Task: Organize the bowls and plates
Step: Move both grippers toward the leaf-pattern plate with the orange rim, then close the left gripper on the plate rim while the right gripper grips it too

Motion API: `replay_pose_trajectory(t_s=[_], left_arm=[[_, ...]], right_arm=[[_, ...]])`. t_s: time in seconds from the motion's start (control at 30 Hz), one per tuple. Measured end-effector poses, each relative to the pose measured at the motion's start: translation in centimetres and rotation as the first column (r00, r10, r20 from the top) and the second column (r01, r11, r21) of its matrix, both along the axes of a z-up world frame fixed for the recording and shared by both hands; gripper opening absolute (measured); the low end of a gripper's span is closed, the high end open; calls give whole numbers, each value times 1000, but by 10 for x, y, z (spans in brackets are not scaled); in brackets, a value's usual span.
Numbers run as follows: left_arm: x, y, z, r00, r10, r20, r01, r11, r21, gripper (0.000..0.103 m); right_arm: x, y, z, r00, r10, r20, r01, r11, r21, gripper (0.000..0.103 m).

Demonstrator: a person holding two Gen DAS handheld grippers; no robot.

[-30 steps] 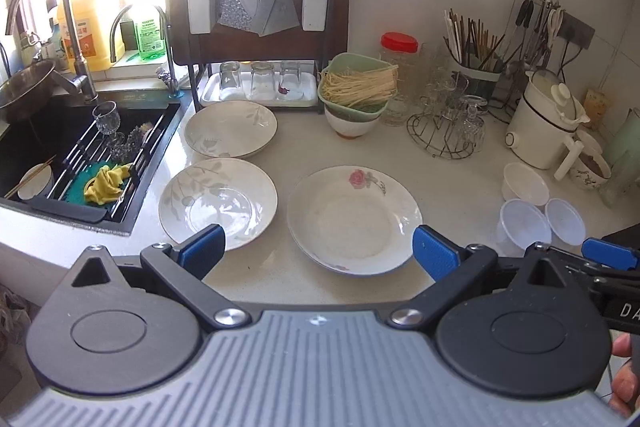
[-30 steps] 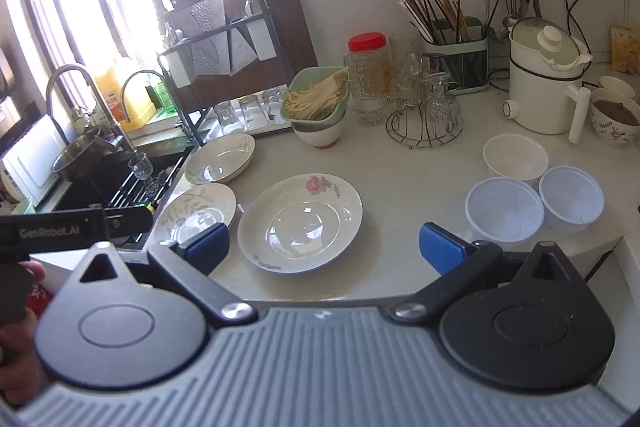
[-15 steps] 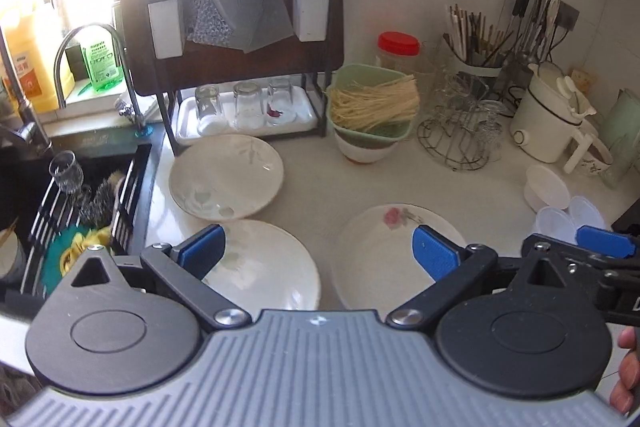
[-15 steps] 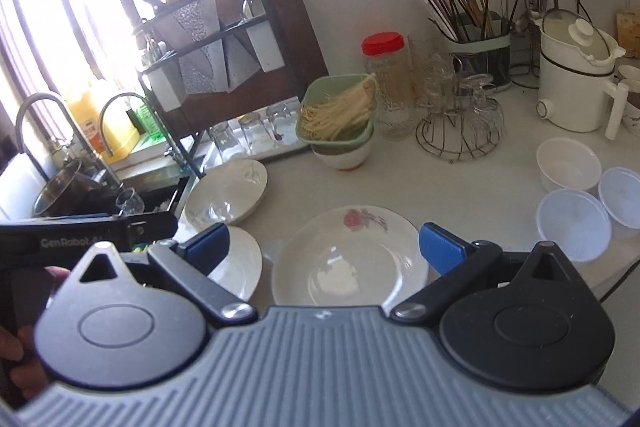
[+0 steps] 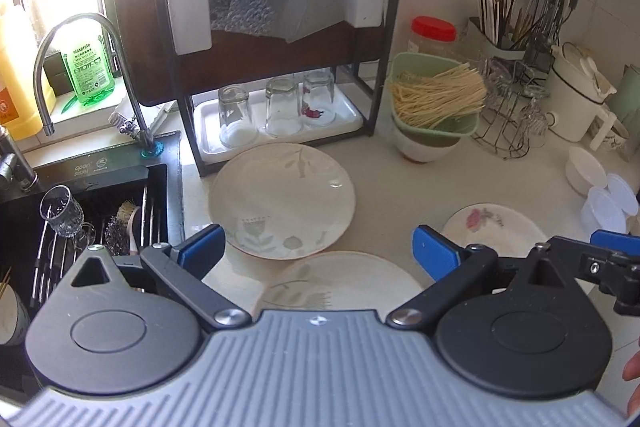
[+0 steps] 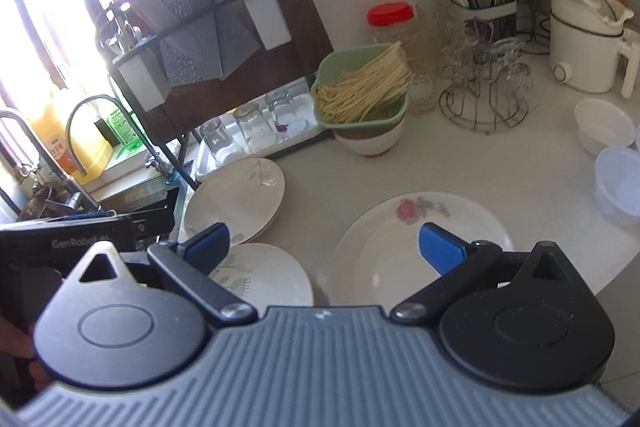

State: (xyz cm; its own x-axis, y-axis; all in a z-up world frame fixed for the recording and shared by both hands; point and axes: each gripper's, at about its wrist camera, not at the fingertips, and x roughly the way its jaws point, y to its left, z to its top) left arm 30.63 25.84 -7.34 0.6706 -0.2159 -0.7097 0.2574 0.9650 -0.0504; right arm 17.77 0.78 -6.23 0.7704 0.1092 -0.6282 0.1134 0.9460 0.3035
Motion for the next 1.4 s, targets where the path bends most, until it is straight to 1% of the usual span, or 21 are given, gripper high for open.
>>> replay_pose_trajectory(t_s=[0.07, 0.17, 0.3, 0.37, 0.5, 0.67, 0.7, 0.73, 0.77, 0.8, 0.83, 0.93, 0.97, 1.0, 1.03, 1.07, 1.1, 1.17, 1.23, 1.33, 1.4], left_arm=[[7, 11, -12, 1000, -12, -20, 12, 1000, 10, 101], [18, 30, -31, 998, -24, -66, 24, 1000, -1, 101], [26, 46, -55, 992, -75, -98, 75, 997, -5, 101], [29, 51, -64, 990, -86, -110, 86, 996, -4, 101], [34, 59, -83, 983, -100, -155, 98, 995, -21, 101], [42, 60, -102, 971, -127, -202, 112, 990, -80, 100], [44, 60, -107, 965, -147, -219, 126, 986, -106, 100], [46, 59, -110, 958, -165, -233, 137, 982, -132, 100], [47, 58, -113, 955, -173, -243, 141, 979, -145, 100], [48, 57, -116, 952, -179, -248, 144, 978, -150, 100], [49, 56, -119, 949, -188, -253, 153, 977, -151, 96], [54, 52, -127, 942, -202, -268, 168, 975, -146, 86], [56, 51, -129, 940, -206, -274, 170, 974, -149, 81], [59, 50, -133, 935, -210, -285, 173, 973, -152, 77], [62, 49, -137, 928, -212, -306, 172, 973, -151, 68], [65, 49, -140, 922, -211, -324, 169, 974, -154, 59], [67, 50, -143, 916, -214, -339, 166, 972, -164, 56], [70, 53, -149, 907, -212, -364, 149, 970, -194, 47], [70, 54, -150, 902, -224, -368, 153, 965, -211, 43], [72, 52, -150, 898, -236, -373, 166, 964, -210, 43], [74, 55, -151, 889, -240, -389, 153, 958, -242, 43]], right_arm=[[7, 13, -9, 1000, -9, -19, 9, 1000, 12, 100], [16, 29, -24, 998, -10, -60, 12, 999, 39, 96], [23, 48, -41, 993, 12, -121, -4, 998, 67, 91], [25, 53, -48, 988, 21, -153, -6, 995, 100, 83], [29, 60, -65, 975, 17, -224, 13, 991, 133, 80], [31, 58, -83, 956, -45, -291, 88, 986, 138, 64], [32, 57, -87, 952, -56, -303, 101, 985, 137, 61], [32, 57, -90, 947, -64, -314, 108, 986, 124, 54], [33, 59, -94, 942, -76, -327, 109, 991, 82, 45], [34, 61, -96, 939, -81, -334, 101, 994, 42, 42], [34, 63, -99, 937, -83, -340, 97, 995, 26, 37], [34, 59, -109, 930, -92, -356, 125, 990, 70, 31], [35, 59, -112, 927, -101, -362, 134, 989, 67, 27], [36, 58, -115, 925, -108, -364, 140, 988, 63, 25], [36, 57, -117, 925, -112, -363, 145, 987, 64, 20], [37, 57, -120, 925, -116, -362, 151, 986, 70, 17], [38, 56, -121, 927, -116, -358, 157, 984, 87, 15], [39, 57, -123, 930, -112, -351, 156, 983, 97, 11], [40, 60, -123, 932, -110, -345, 150, 985, 90, 11], [43, 58, -123, 933, -105, -345, 148, 984, 101, 11], [43, 54, -124, 932, -98, -348, 150, 981, 126, 11]])
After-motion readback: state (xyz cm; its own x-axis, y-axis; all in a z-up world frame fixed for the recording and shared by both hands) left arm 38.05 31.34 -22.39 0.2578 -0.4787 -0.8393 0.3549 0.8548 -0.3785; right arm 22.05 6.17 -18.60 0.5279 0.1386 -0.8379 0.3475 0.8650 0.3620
